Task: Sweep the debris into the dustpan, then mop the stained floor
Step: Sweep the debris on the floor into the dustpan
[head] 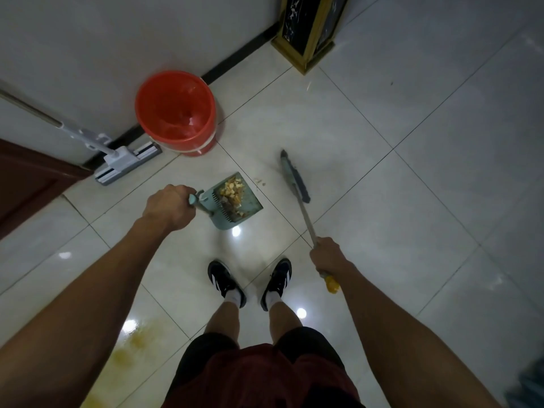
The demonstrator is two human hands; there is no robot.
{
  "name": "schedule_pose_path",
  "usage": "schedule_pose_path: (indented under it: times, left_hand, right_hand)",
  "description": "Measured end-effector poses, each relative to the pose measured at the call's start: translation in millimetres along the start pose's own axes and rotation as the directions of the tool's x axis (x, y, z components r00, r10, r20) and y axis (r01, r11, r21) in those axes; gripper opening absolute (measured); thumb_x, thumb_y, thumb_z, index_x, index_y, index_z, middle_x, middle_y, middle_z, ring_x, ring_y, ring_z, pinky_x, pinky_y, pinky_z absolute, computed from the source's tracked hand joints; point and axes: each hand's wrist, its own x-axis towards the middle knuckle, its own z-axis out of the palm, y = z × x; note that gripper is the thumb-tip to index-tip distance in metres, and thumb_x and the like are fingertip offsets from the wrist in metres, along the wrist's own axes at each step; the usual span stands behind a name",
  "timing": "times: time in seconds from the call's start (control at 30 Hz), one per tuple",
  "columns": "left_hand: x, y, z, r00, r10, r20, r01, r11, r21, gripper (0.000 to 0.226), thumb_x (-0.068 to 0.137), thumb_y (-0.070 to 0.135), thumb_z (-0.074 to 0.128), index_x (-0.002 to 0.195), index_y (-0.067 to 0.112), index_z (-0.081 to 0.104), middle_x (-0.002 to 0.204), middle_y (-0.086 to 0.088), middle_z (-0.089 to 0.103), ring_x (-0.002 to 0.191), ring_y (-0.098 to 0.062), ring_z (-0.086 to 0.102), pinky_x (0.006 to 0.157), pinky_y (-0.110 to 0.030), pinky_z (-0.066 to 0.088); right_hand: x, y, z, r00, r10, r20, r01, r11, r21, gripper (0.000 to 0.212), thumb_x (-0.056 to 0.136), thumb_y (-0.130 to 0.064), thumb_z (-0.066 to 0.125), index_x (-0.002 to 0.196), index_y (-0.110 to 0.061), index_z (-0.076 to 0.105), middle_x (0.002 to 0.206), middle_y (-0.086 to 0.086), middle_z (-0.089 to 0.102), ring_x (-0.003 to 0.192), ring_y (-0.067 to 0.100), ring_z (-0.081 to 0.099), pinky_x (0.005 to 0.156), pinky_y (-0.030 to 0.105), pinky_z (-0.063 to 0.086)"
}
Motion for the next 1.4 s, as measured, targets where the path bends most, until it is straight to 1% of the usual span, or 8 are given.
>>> schedule_pose_path:
  times: [0.27, 0.37, 0.47, 0.8, 1.0, 1.17, 1.27, 1.4]
  left_hand:
    - [0.1, -7.0, 0.7, 1.000, 0.003, 0.015, -0.003, 0.999, -0.043, 0.027, 0.084, 0.021, 0.062, 0.109, 0.029, 0.069, 0.101, -0.010, 0.067, 0.090, -0.034, 0.064, 0.071, -0.036, 0.052]
    - [-2.8, -13.3, 1.6, 1.000, -0.020, 0.018, 0.021, 0.997, -0.076, 0.028, 0.084, 0.022, 0.062, 0.110, 0.028, 0.068, 0.102, -0.011, 0.067, 0.091, -0.034, 0.064, 0.072, -0.037, 0.053]
    - [-5.5, -23.0, -0.2, 0.999, -0.048, 0.019, 0.050, 0.991, -0.122, 0.030, 0.084, 0.023, 0.063, 0.112, 0.025, 0.069, 0.102, -0.011, 0.067, 0.091, -0.034, 0.064, 0.075, -0.038, 0.055]
    - [-23.7, -54.3, 0.2, 0.990, -0.141, 0.017, 0.142, 0.979, -0.150, 0.029, 0.085, 0.026, 0.063, 0.113, 0.025, 0.069, 0.107, -0.012, 0.067, 0.095, -0.035, 0.063, 0.072, -0.034, 0.048]
    - [-35.2, -75.2, 10.5, 0.978, -0.205, 0.031, 0.207, 0.960, -0.191, 0.015, 0.085, 0.026, 0.065, 0.099, 0.027, 0.067, 0.101, -0.011, 0.067, 0.089, -0.034, 0.063, 0.074, -0.037, 0.054]
    - [-41.9, -70.9, 15.2, 0.979, -0.201, 0.028, 0.203, 0.960, -0.192, 0.019, 0.084, 0.023, 0.064, 0.103, 0.024, 0.068, 0.101, -0.012, 0.066, 0.091, -0.036, 0.063, 0.073, -0.036, 0.051]
    - [-48.5, -63.1, 19.2, 0.982, -0.186, 0.019, 0.186, 0.963, -0.193, 0.018, 0.085, 0.023, 0.063, 0.102, 0.024, 0.068, 0.101, -0.012, 0.067, 0.091, -0.036, 0.064, 0.073, -0.035, 0.051]
    - [-56.4, -56.9, 19.3, 0.985, -0.170, 0.004, 0.168, 0.967, -0.193, 0.016, 0.087, 0.025, 0.062, 0.101, 0.024, 0.069, 0.100, -0.010, 0.068, 0.092, -0.035, 0.063, 0.072, -0.034, 0.048]
  right_hand:
    - [-9.6, -55.7, 23.7, 0.983, -0.107, 0.148, 0.094, 0.992, 0.089, 0.028, 0.096, -0.011, 0.054, 0.122, -0.005, 0.059, 0.083, 0.010, 0.061, 0.060, 0.018, 0.057, 0.054, 0.030, 0.053]
    - [-22.4, -67.7, 18.3, 0.974, -0.123, 0.191, 0.088, 0.979, 0.182, 0.020, 0.095, -0.011, 0.056, 0.114, -0.013, 0.061, 0.073, 0.012, 0.058, 0.055, 0.019, 0.054, 0.050, 0.030, 0.049]
    - [-33.1, -65.7, 11.7, 0.970, -0.165, 0.176, 0.134, 0.975, 0.178, 0.024, 0.095, -0.012, 0.056, 0.118, -0.008, 0.062, 0.072, 0.011, 0.058, 0.055, 0.020, 0.054, 0.048, 0.028, 0.048]
    - [-6.4, -72.8, 9.5, 0.976, -0.215, 0.027, 0.217, 0.971, -0.099, 0.040, 0.095, -0.015, 0.051, 0.134, -0.008, 0.055, 0.099, 0.011, 0.064, 0.060, 0.020, 0.064, 0.044, 0.027, 0.053]
    - [16.1, -89.5, 20.7, 0.966, -0.240, 0.092, 0.257, 0.917, -0.305, 0.042, 0.095, -0.011, 0.052, 0.137, -0.006, 0.053, 0.124, 0.013, 0.062, 0.098, 0.029, 0.068, 0.078, 0.038, 0.060]
    - [-4.8, -91.3, 31.1, 0.956, -0.196, 0.219, 0.255, 0.925, -0.283, 0.043, 0.097, -0.010, 0.049, 0.140, -0.006, 0.050, 0.098, 0.011, 0.064, 0.063, 0.018, 0.062, 0.044, 0.025, 0.049]
    - [-23.9, -79.7, 33.3, 0.946, -0.174, 0.274, 0.226, 0.959, -0.169, 0.051, 0.099, -0.013, 0.049, 0.150, -0.013, 0.040, 0.090, 0.009, 0.062, 0.059, 0.015, 0.057, 0.045, 0.022, 0.045]
    - [-44.8, -65.7, 23.4, 0.934, -0.170, 0.313, 0.193, 0.980, -0.045, 0.049, 0.099, -0.011, 0.049, 0.147, -0.016, 0.044, 0.075, 0.010, 0.057, 0.049, 0.013, 0.048, 0.042, 0.024, 0.042]
